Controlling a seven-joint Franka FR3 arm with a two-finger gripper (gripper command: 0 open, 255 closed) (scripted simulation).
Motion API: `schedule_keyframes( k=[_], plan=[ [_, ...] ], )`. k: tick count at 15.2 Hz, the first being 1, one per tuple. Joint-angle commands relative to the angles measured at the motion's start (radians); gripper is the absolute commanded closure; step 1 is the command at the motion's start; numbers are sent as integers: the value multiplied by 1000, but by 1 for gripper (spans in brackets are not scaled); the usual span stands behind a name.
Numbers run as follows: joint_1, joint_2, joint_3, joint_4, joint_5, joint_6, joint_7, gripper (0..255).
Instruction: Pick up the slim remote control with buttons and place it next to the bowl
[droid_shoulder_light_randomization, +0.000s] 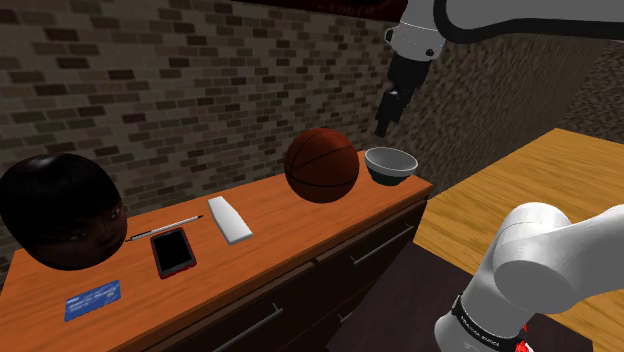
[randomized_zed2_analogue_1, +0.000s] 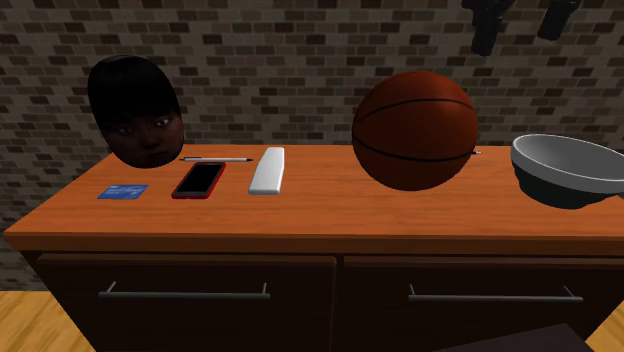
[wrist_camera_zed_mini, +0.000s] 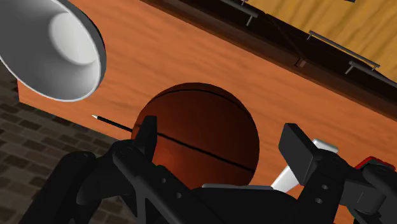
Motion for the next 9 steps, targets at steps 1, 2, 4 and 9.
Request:
schedule_keyframes(
  k=[1, 2, 4, 9],
  plan=[
    [0, 0, 0, 0, 0, 0, 0, 0],
    [2, 23, 15, -3, 10, 19, 24, 0],
    [6, 73, 44, -3, 29, 57, 73, 0],
    [12, 216, 115, 18, 67, 150, 190, 0]
  ],
)
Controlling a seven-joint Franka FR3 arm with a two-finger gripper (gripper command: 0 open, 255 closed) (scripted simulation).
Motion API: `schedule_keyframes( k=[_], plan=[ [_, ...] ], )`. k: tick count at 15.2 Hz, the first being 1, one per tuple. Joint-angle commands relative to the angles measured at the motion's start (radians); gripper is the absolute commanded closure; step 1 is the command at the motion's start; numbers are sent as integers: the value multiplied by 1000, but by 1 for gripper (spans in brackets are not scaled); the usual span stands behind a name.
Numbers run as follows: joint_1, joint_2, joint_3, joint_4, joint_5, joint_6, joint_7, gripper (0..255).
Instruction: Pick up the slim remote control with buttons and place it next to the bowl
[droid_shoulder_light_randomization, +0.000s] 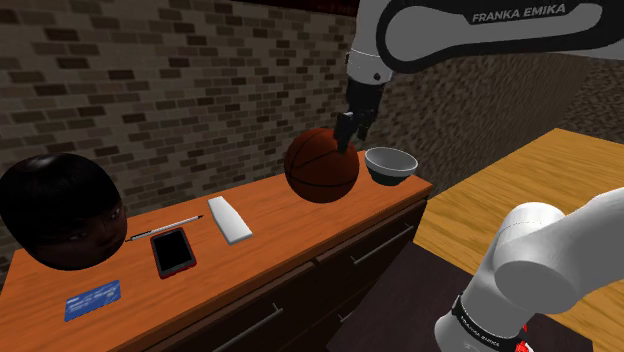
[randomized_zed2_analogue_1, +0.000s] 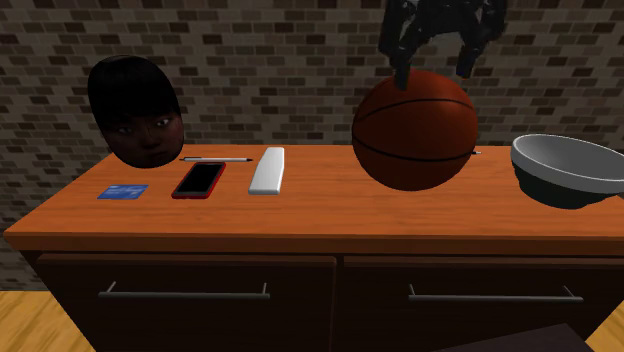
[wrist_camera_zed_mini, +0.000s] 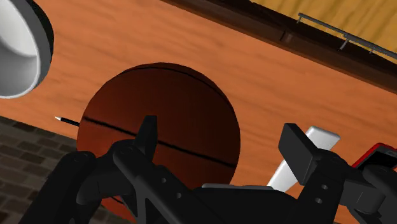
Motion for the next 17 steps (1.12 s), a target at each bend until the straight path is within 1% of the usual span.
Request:
schedule_keyframes(
  k=[1, 5, 9, 17],
  plan=[
    [3, 57, 28, 15, 13, 32, 49, 0],
    [4, 190, 80, 61, 26, 97, 141, 0],
    [5, 334, 127, 130, 24, 152, 233, 0],
    [22, 645, 192, 330, -25, 217, 419, 0]
  ],
)
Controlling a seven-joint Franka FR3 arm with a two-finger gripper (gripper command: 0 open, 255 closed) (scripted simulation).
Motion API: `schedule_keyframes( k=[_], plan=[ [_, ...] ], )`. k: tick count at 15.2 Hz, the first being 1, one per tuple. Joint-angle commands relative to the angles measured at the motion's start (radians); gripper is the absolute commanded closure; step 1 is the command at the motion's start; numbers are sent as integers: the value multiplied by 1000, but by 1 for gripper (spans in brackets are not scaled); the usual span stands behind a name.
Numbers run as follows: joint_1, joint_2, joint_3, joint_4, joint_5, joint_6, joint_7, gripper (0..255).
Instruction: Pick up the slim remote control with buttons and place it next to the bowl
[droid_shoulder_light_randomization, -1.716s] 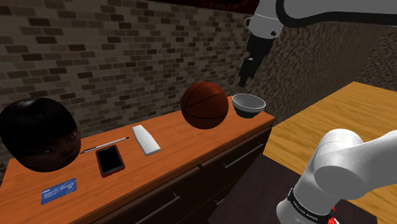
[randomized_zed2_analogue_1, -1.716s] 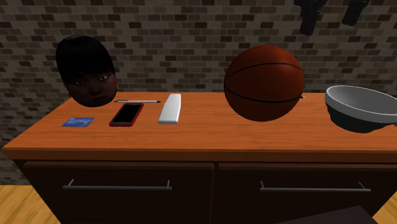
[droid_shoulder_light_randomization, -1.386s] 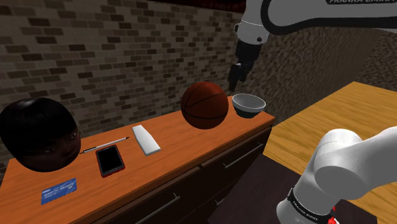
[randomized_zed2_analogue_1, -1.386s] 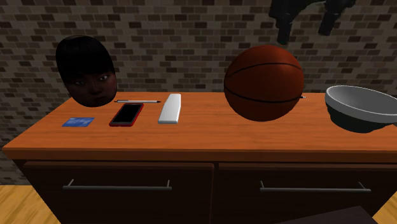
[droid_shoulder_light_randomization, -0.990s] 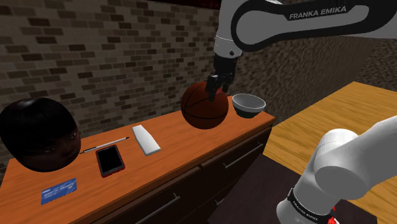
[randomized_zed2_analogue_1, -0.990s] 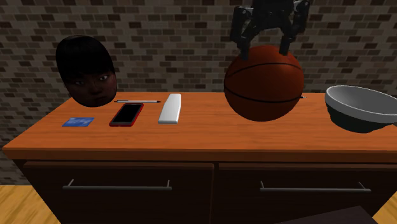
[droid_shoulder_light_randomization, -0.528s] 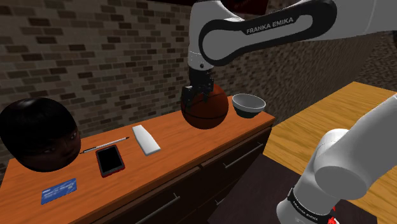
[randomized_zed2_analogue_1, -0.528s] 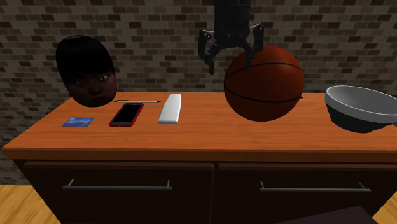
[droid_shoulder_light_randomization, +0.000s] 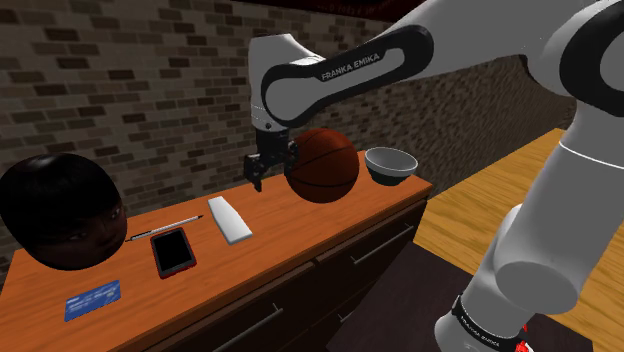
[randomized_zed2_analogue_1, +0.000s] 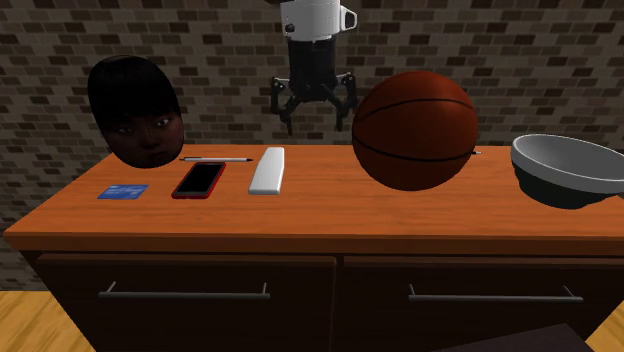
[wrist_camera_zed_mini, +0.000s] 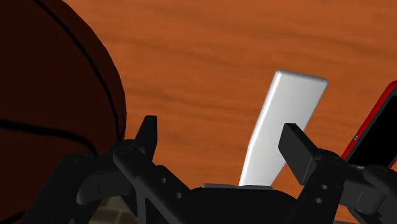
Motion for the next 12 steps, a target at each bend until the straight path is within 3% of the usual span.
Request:
schedule_keyframes(
  k=[1, 12],
  plan=[
    [8, 82, 10, 62, -18, 9, 45, 0],
    [105, 524, 2, 489, -97, -28, 229, 0]
  ],
)
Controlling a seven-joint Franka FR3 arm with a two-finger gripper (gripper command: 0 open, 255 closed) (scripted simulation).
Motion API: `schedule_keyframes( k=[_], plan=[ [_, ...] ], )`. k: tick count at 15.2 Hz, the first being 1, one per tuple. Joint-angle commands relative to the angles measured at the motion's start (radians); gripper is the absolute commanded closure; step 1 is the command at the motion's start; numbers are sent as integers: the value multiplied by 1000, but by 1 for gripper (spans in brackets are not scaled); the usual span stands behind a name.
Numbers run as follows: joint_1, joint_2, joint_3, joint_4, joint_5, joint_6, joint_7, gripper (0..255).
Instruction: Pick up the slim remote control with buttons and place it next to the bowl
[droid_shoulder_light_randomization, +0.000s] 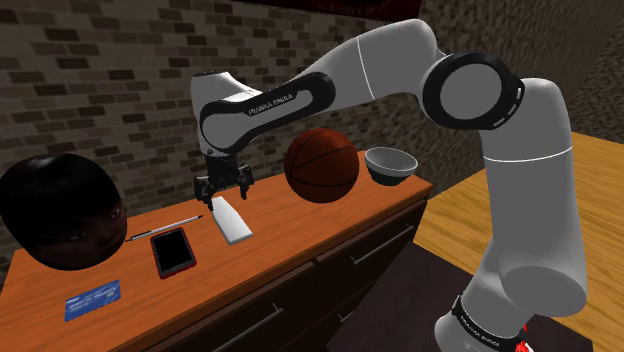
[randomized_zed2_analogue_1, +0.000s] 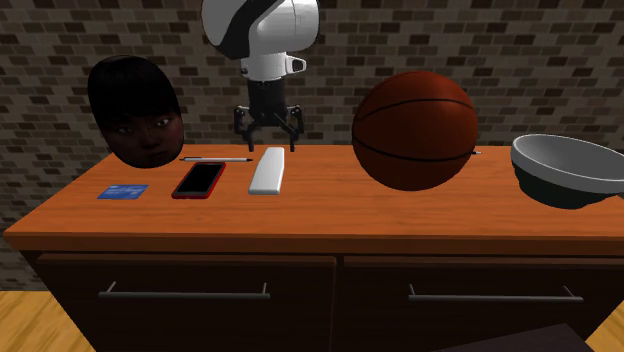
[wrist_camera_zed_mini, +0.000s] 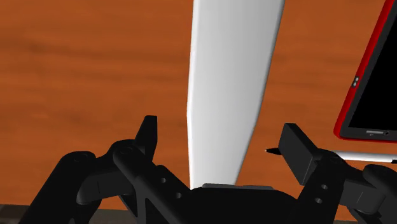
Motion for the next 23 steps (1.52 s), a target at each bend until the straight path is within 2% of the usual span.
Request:
schedule_keyframes(
  k=[1, 8, 15, 16, 23],
  plan=[
    [12, 43, -4, 34, -7, 6, 16, 0],
    [15, 77, -11, -4, -20, 77, 23, 0],
    [15, 77, -11, -4, -20, 77, 23, 0],
    [15, 77, -11, -4, -20, 77, 23, 255],
    [15, 77, -11, -4, -20, 77, 23, 255]
  ],
)
